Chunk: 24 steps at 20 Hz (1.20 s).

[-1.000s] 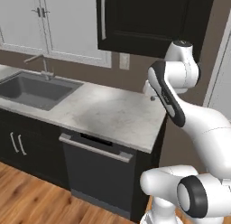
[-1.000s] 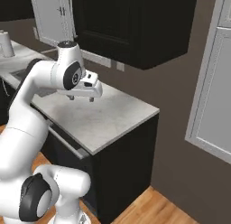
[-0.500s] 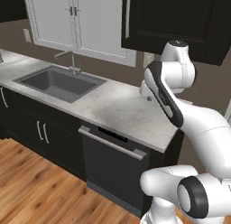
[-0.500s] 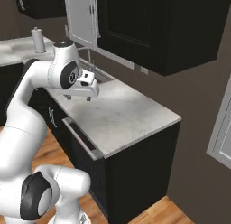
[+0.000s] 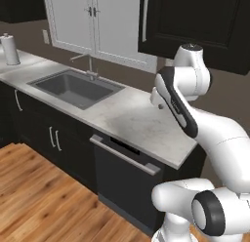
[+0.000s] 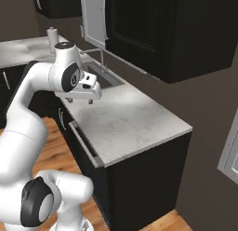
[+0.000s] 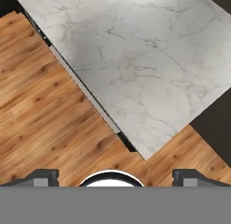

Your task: Open the dishwasher door and pull out the top rack.

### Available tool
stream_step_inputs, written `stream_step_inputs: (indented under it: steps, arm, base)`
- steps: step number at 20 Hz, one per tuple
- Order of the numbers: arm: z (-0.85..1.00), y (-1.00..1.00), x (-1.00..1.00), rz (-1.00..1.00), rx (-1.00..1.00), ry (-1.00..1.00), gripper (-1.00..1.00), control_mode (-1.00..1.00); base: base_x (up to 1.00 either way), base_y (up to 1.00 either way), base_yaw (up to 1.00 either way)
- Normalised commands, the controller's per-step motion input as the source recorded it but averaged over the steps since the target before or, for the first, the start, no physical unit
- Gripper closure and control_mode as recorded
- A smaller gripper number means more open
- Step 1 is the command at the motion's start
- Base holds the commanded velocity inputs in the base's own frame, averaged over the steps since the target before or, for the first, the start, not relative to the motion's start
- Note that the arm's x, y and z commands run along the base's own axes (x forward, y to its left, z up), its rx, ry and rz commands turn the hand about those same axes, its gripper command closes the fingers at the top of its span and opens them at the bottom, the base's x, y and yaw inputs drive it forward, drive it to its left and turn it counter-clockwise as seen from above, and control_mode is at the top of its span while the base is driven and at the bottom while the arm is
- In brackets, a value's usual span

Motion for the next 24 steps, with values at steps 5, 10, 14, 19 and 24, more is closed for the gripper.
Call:
stream_step_inputs:
  steps: [5,10,14,19,24]
  arm:
    - [0.00,0.00,0.00,0.00,0.00,0.00,-1.00,1.00]
    - [0.00,0.00,0.00,0.00,0.00,0.00,-1.00,1.00]
    - [0.00,0.00,0.00,0.00,0.00,0.00,-1.00,1.00]
    - [-0.02,0.04,0.00,0.01,0.00,0.02,-1.00,-1.00]
    - [-0.44,0.24,-0.19,0.06,-0.03,0.09,-1.00,-1.00]
  base:
    - [0.08,-0.54,0.17]
    - [0.00,-0.27,0.14]
    - [-0.05,-0.13,0.13]
    - [-0.04,0.02,0.05]
    - [0.00,0.00,0.00]
